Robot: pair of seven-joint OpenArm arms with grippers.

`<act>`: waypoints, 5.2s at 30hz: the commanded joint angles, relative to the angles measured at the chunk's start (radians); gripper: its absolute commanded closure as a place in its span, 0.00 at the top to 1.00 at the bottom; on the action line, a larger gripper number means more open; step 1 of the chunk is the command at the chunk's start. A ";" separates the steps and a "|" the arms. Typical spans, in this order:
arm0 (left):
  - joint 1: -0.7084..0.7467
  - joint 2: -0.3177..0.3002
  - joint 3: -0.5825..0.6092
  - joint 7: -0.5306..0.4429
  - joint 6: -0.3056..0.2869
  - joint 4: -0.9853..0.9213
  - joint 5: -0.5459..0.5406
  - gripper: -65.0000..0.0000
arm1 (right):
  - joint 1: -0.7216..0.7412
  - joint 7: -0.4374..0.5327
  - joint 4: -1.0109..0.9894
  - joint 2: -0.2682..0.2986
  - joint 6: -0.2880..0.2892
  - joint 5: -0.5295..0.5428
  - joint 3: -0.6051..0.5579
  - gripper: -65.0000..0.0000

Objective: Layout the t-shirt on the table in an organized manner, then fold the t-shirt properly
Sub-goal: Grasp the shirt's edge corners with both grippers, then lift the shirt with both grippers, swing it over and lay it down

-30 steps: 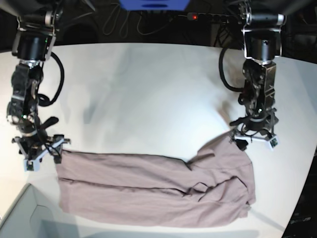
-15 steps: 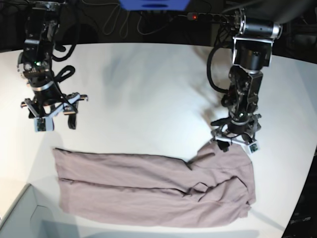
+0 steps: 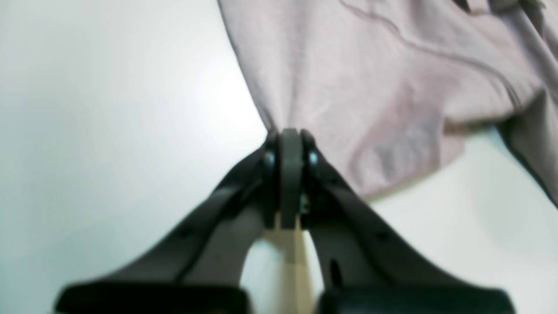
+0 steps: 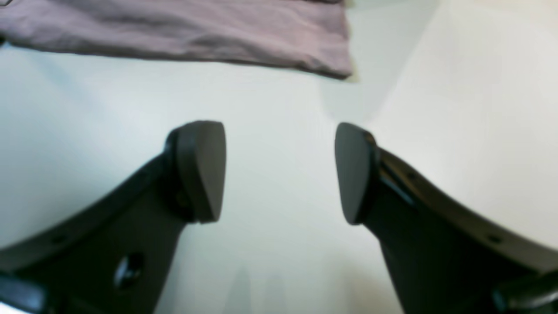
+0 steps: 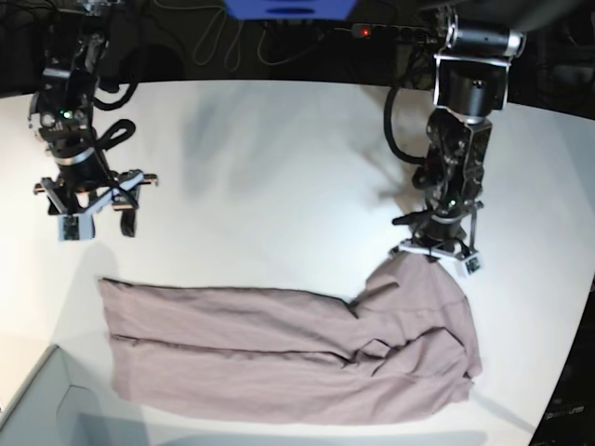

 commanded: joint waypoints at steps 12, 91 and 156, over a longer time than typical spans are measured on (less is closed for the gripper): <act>0.397 -0.220 -0.144 -0.009 -0.003 0.504 -0.298 0.00 | 0.246 0.028 -0.307 0.047 0.005 0.004 0.057 0.66; -0.293 -0.320 -0.067 0.138 -0.004 0.330 -0.387 0.00 | 0.699 -0.013 -0.425 0.074 0.033 0.004 -0.140 0.00; 0.638 -0.039 -0.491 0.218 -0.004 0.829 -0.401 0.01 | 0.080 0.094 -0.232 0.103 0.217 -0.067 0.120 0.00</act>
